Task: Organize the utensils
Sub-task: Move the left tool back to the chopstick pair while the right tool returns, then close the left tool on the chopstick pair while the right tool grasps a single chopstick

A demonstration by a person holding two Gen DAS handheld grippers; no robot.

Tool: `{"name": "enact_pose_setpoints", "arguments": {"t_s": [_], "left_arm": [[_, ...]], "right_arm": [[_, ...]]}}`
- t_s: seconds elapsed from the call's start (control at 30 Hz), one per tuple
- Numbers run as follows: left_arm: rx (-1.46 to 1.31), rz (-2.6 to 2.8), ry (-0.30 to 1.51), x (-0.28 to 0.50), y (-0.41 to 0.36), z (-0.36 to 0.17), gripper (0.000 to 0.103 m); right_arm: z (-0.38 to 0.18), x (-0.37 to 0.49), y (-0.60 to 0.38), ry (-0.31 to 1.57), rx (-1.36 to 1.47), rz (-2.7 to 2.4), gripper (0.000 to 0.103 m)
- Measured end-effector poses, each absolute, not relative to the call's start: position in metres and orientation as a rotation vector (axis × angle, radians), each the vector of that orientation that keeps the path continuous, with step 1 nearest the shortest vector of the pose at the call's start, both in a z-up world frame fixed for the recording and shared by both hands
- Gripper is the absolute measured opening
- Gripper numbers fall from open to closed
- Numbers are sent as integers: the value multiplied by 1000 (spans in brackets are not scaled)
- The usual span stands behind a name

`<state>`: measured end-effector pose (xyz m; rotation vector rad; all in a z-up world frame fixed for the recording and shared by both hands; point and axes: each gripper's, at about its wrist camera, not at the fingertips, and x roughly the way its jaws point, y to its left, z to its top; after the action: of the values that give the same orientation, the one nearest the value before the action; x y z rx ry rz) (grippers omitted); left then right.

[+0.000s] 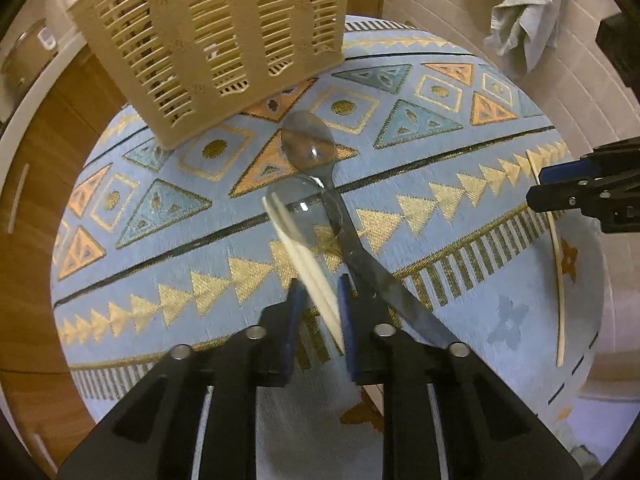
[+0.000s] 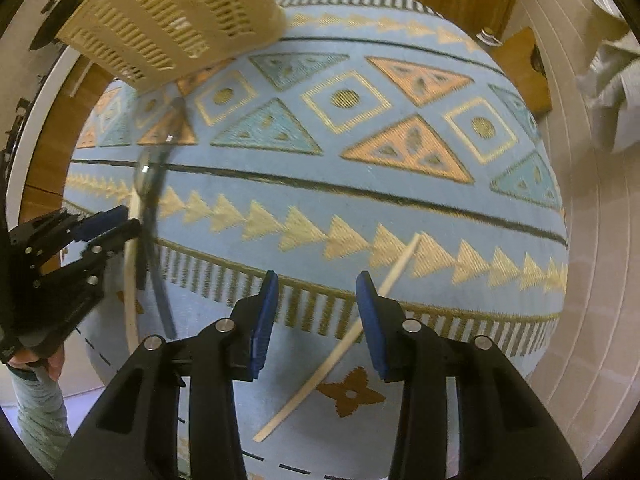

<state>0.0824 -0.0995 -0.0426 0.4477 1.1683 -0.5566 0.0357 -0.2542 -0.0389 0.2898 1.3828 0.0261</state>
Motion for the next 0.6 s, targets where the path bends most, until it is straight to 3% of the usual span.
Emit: {"name": "enact_pose_setpoints", "arguments": {"t_s": [0.27,0.37,0.6], "left_arm": [[413,-524,1181,84,-69,-41,10],[383,-507,1188,87,-52,-36,0],[297,-578,1275,96,-32,-31,9]], "right_arm": [[-48,33,-272,1418,303,-36,37],[-52,38,-268,1420,296,-35,37],[-52,38,-254,1448,215,-41,25]]}}
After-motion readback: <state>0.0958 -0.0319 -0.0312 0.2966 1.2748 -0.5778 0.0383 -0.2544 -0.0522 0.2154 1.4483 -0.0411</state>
